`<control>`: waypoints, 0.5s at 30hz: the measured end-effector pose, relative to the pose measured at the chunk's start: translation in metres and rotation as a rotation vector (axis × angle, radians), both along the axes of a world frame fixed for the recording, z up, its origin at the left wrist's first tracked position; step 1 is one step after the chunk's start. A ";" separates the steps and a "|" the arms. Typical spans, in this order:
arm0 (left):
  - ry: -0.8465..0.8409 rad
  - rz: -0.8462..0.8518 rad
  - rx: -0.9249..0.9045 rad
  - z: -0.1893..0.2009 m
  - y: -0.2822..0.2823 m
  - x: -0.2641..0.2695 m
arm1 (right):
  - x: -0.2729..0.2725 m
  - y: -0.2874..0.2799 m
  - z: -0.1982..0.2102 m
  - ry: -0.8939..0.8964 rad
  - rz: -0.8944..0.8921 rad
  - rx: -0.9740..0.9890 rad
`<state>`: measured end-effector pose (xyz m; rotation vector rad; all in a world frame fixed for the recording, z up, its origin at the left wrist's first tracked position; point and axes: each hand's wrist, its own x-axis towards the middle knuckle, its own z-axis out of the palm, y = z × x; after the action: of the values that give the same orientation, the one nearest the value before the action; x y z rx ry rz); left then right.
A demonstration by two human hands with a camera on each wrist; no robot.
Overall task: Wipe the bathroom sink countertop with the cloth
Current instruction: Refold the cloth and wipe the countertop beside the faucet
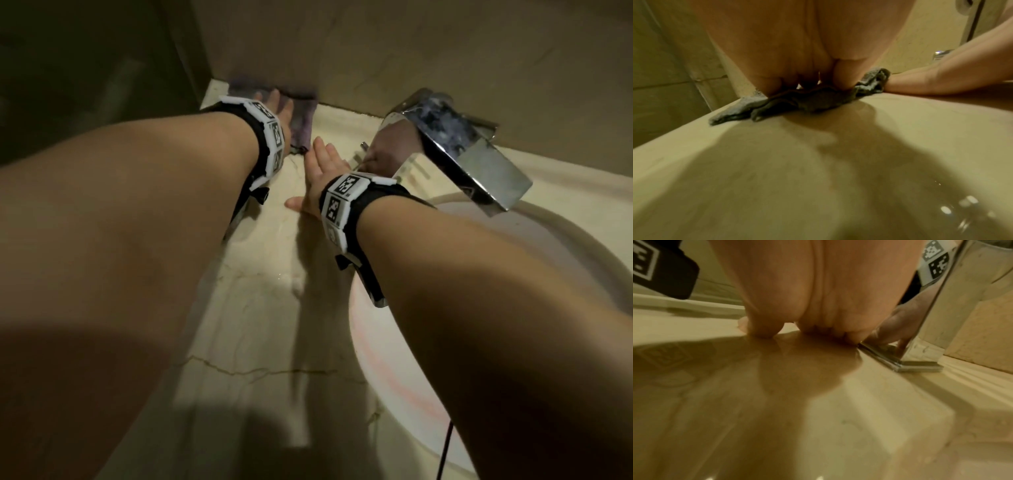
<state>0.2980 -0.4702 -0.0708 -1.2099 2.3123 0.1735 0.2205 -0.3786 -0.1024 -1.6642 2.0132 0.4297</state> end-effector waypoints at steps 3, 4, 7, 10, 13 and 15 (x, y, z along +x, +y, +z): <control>-0.030 -0.028 -0.022 -0.008 0.000 0.002 | 0.000 0.000 0.000 -0.002 -0.004 -0.002; -0.051 -0.040 -0.019 -0.009 0.004 0.007 | 0.000 0.000 0.001 0.003 -0.003 -0.002; -0.061 -0.031 0.003 -0.014 0.011 0.028 | 0.001 0.001 0.002 0.019 0.004 -0.007; 0.088 0.065 0.027 -0.017 0.023 0.052 | 0.004 -0.001 0.001 0.035 -0.020 -0.007; 0.179 0.106 0.007 -0.020 0.035 0.067 | 0.010 -0.007 0.000 0.062 -0.062 0.020; 0.096 0.079 0.008 -0.020 0.038 0.067 | 0.011 -0.008 0.000 0.086 -0.056 0.034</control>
<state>0.3649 -0.4323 -0.0903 -1.3165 2.3443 0.2738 0.2320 -0.3864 -0.1026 -1.5900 2.0967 0.5212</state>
